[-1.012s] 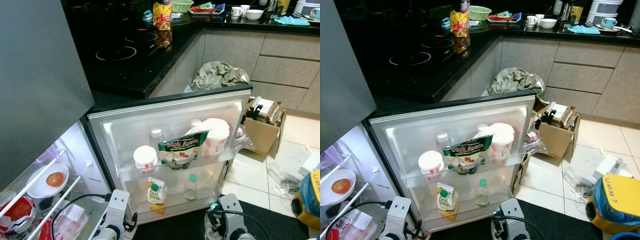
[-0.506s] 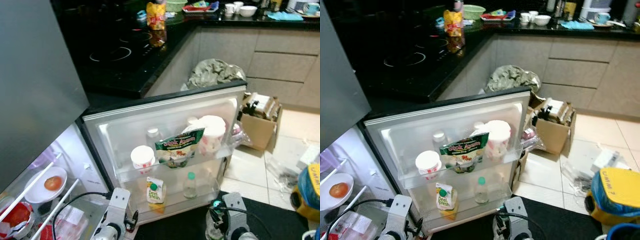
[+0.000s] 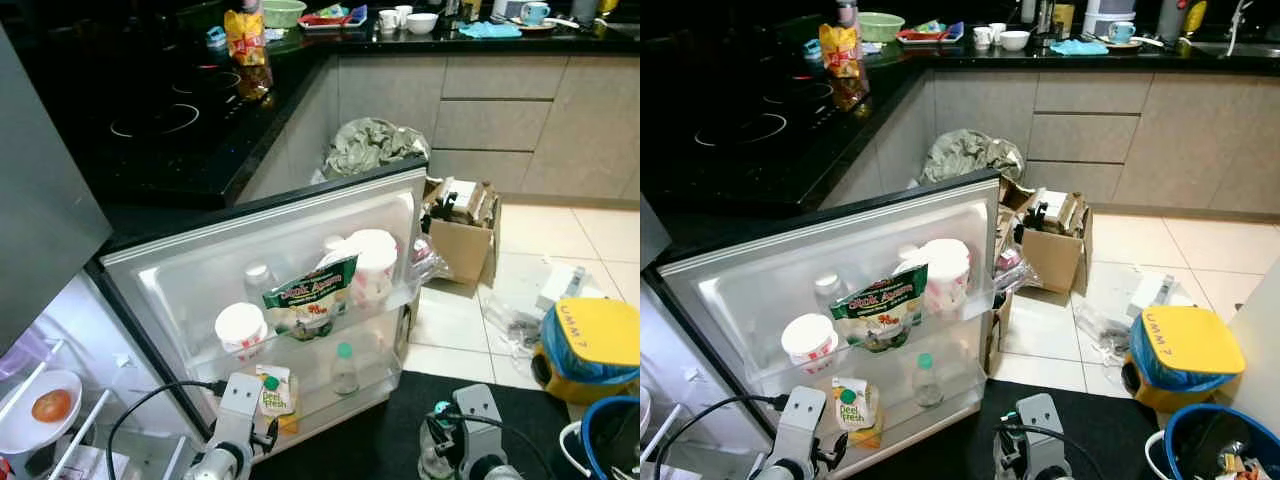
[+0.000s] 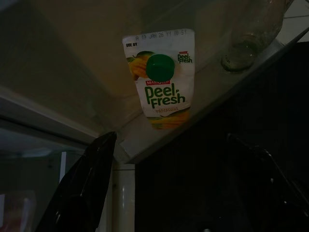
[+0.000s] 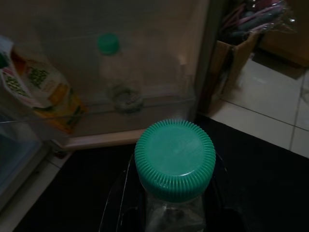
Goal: Restocking fridge
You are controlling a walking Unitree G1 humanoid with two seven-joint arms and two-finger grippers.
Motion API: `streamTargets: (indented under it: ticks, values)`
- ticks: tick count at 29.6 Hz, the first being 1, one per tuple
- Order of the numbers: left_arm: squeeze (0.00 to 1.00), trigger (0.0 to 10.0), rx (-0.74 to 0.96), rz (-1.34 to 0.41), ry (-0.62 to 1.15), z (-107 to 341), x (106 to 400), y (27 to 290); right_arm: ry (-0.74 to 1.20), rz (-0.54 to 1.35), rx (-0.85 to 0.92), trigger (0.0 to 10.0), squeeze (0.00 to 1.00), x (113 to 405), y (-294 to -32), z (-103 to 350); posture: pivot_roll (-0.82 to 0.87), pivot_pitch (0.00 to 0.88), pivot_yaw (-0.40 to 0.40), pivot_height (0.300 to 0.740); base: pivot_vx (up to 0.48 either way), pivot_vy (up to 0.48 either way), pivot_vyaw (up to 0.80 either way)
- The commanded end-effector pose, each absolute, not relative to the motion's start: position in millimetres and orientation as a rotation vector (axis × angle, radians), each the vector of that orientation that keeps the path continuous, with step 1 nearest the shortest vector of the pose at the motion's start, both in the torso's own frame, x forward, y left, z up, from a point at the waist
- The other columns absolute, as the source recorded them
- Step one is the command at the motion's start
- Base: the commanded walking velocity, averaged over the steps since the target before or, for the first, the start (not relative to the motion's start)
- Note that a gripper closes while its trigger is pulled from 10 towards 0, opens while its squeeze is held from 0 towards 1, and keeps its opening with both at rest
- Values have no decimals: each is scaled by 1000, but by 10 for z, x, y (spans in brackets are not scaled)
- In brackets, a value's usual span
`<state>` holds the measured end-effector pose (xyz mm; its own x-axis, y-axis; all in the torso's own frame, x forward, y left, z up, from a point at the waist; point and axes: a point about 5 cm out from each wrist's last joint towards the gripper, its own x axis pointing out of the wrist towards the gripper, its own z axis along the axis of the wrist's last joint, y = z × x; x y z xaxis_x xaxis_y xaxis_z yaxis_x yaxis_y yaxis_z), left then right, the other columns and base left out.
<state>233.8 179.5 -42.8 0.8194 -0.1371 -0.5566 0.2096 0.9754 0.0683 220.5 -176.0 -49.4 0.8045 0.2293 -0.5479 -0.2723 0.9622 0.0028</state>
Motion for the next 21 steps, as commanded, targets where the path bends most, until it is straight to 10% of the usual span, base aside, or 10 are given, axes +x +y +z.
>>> streamTargets:
  ticks: [1,21]
  values:
    - [0,10000,131,-191,591,-449,2303,1804,551,261,-63,10000,0,2219,-1749,-473,-44,14,7,740,0,-345,0]
    - [0,10000,115,-161,576,-434,2311,1841,546,261,-60,10000,0,2203,-1751,-477,-43,20,8,740,0,-120,0]
